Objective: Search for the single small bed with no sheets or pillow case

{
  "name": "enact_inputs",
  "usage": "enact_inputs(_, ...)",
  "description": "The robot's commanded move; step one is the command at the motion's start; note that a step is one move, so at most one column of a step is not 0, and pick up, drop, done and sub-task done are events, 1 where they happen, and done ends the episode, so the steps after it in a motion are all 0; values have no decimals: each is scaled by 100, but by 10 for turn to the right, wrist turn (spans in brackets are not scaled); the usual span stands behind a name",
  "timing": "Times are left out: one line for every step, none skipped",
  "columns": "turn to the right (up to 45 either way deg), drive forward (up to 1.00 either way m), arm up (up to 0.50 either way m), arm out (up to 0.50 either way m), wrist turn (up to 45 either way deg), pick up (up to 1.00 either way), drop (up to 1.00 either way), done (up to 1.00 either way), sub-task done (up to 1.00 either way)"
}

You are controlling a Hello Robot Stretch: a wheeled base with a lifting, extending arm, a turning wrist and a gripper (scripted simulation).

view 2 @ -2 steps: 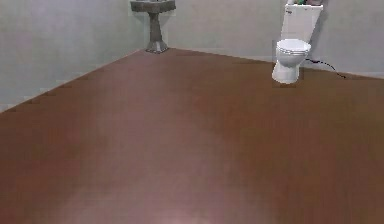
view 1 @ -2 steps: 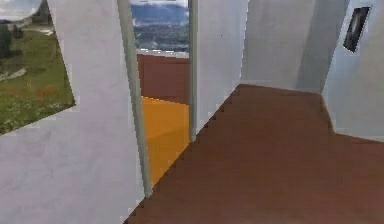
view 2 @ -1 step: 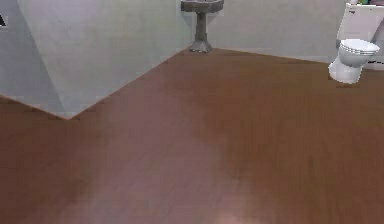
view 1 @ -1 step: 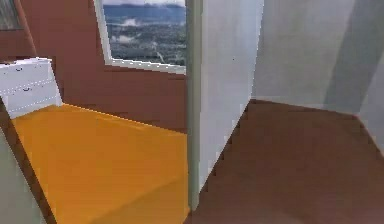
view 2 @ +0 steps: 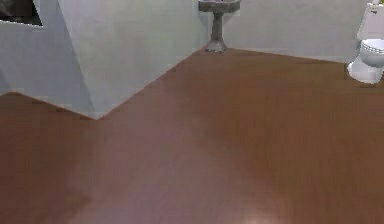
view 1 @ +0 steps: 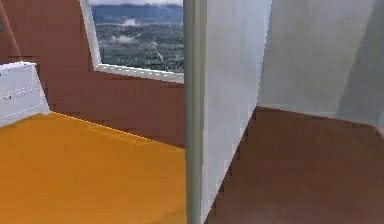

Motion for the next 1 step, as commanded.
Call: enact_inputs(-420, 0, 0, 0, 0, 0, 0, 0, 0)
